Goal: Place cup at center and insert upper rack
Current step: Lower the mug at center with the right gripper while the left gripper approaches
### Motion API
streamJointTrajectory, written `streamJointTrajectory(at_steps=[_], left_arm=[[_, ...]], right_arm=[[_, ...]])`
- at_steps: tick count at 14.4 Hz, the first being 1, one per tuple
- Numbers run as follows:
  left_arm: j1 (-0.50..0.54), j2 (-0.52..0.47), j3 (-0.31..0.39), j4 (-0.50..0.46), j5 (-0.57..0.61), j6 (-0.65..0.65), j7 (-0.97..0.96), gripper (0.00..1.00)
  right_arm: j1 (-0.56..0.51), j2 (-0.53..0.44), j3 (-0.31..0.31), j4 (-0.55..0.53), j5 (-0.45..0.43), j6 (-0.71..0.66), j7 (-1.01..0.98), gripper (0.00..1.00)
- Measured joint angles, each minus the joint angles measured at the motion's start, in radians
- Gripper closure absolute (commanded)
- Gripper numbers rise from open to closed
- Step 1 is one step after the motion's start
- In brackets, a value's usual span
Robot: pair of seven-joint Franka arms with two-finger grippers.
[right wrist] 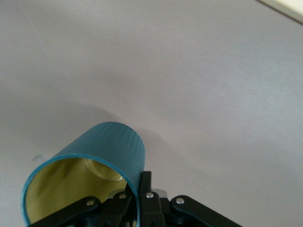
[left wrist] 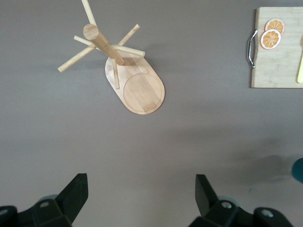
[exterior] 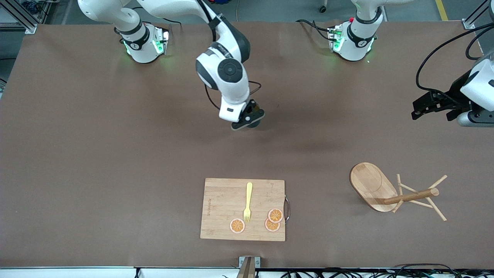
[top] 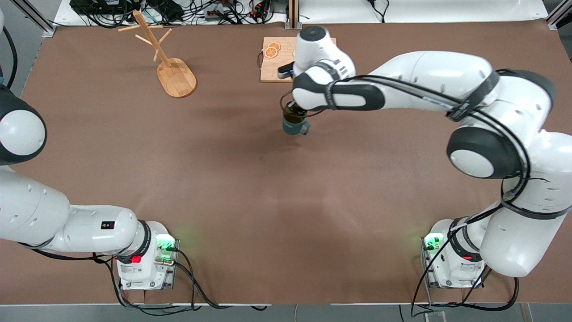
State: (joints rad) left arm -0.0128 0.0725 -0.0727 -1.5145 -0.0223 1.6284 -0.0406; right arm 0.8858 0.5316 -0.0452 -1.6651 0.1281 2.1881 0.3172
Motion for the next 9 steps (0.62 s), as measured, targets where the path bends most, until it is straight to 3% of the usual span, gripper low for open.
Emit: streamJointTrajectory(at_steps=[5,9], left_arm=[[0.000,0.003,0.000,-0.001,0.000,0.001,0.000,0.00],[0.000,0.003,-0.002,-0.001,0.000,0.001,0.000,0.00]], right_arm=[[0.052,0.113,-0.003,0.107,-0.003,-0.007,0.080,1.00],[0.058,0.143,-0.005,0.135,-0.004,-0.020,0.154,1.00]])
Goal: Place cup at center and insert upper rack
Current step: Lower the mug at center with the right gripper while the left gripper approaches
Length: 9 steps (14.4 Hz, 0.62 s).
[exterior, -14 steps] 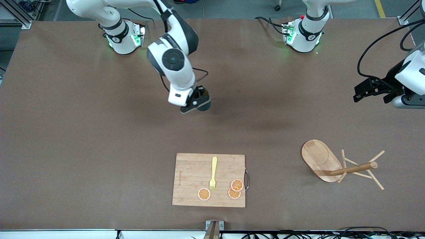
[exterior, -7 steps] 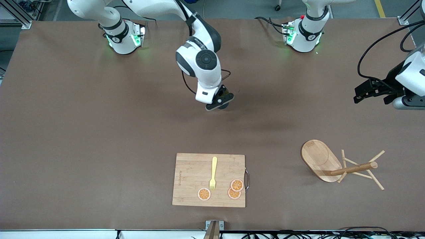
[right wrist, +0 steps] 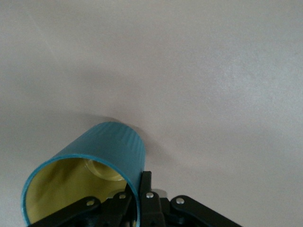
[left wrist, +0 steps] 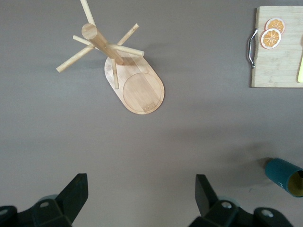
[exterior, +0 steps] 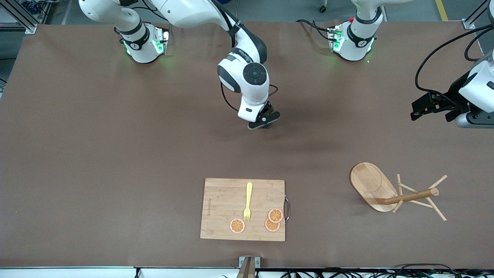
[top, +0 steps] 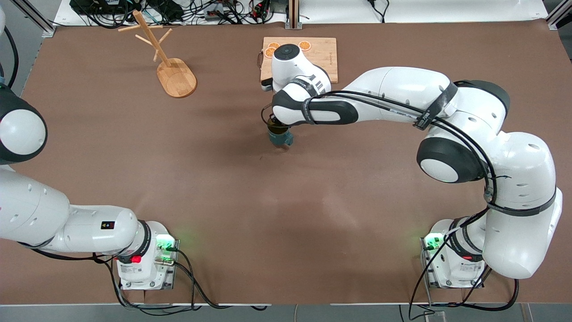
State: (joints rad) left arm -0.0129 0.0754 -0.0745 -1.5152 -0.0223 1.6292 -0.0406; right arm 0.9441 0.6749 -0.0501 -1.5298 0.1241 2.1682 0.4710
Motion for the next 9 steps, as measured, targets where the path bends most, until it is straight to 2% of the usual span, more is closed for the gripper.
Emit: streamJointTrajectory(at_steps=[4,6,7,8,9], left_arm=[[-0.004,0.000,-0.009,0.000,0.000,0.000,0.000,0.00],[-0.006,0.000,-0.025,-0.004,0.000,-0.002,0.000,0.00],[-0.007,0.000,-0.041,-0.009,0.000,-0.002,-0.002,0.00],[-0.008,0.000,-0.059,-0.015,0.000,-0.002,-0.009,0.00],[-0.010,0.000,-0.074,-0.021,0.000,-0.002,-0.019,0.00]], right_arm=[[0.015,0.017,0.000,0.003,0.000,-0.001,0.031,0.99],[0.021,0.028,-0.001,0.010,-0.002,-0.001,0.033,0.95],[0.023,0.035,-0.001,0.017,-0.006,-0.001,0.033,0.83],[0.023,0.039,-0.001,0.024,-0.009,-0.005,0.033,0.01],[0.023,0.042,-0.002,0.029,-0.010,-0.005,0.033,0.00]])
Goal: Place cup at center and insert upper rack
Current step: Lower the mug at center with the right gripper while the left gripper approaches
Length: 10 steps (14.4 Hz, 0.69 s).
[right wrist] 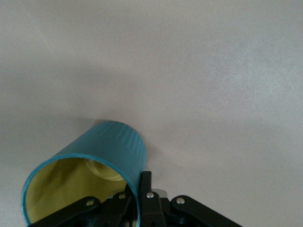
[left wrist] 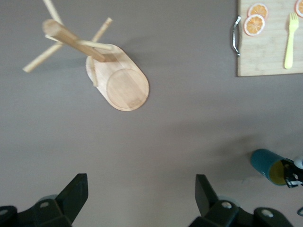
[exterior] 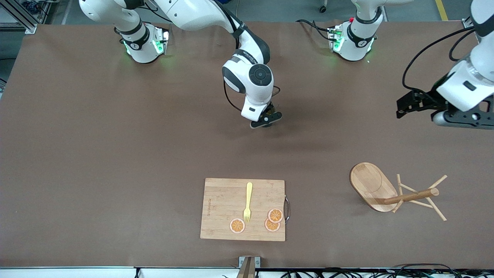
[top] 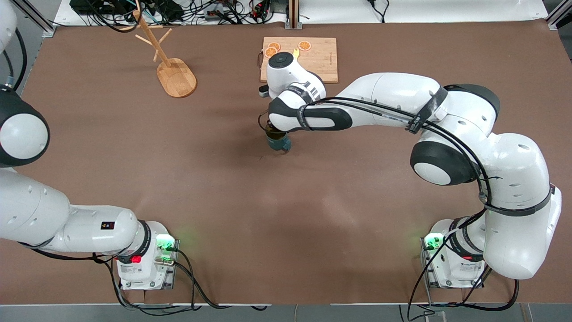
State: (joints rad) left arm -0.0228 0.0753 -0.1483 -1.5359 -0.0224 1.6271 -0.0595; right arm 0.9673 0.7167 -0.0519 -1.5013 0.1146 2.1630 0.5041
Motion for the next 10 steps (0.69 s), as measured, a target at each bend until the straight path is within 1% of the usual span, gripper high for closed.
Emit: streamJointTrajectory(at_steps=[6,10], left_arm=[[-0.008,0.012,-0.056,-0.016,-0.003,0.019,-0.023,0.00],[-0.059,0.058,-0.073,-0.019,-0.004,0.056,-0.079,0.00]], right_arm=[[0.000,0.004,-0.007,0.026,-0.001,-0.003,0.000,0.00],[-0.004,0.000,-0.015,0.086,-0.001,-0.093,0.003,0.00]])
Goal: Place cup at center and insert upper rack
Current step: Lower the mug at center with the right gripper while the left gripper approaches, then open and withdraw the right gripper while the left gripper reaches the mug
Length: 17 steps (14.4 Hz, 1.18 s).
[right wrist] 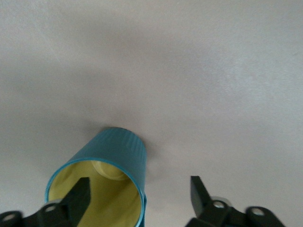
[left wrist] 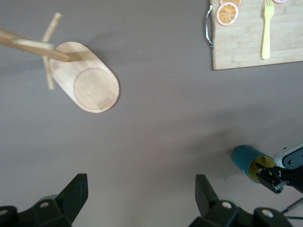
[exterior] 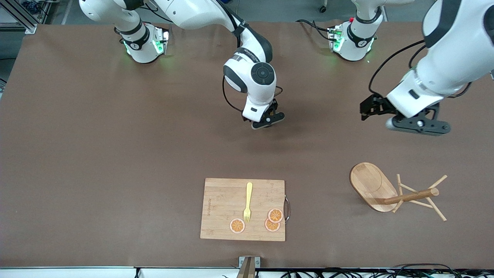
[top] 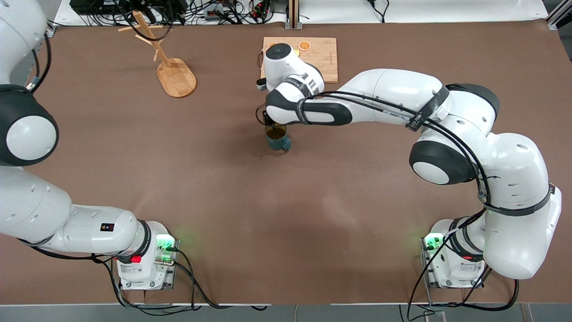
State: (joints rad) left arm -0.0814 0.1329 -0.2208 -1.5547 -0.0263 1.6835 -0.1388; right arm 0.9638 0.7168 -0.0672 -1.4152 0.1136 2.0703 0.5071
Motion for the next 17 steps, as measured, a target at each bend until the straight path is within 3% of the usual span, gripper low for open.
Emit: streamJointTrajectory(at_steps=[3,7,11,17], left_arm=[[-0.034,0.024,-0.001,0.000,0.000,0.017,-0.010,0.00],[-0.073,0.039,-0.001,0.000,0.000,0.039,-0.065,0.00],[-0.154,0.055,-0.002,-0.001,0.013,0.057,-0.216,0.00],[-0.333,0.119,-0.005,-0.007,0.147,0.066,-0.589,0.00]], right_arm=[[-0.040,-0.033,-0.013,0.031,0.000,-0.103,0.005,0.00],[-0.181,-0.146,-0.027,0.022,-0.001,-0.297,0.005,0.00],[-0.409,-0.245,-0.037,-0.007,-0.005,-0.440,-0.087,0.00],[-0.785,-0.319,-0.040,-0.012,-0.046,-0.541,-0.497,0.00]])
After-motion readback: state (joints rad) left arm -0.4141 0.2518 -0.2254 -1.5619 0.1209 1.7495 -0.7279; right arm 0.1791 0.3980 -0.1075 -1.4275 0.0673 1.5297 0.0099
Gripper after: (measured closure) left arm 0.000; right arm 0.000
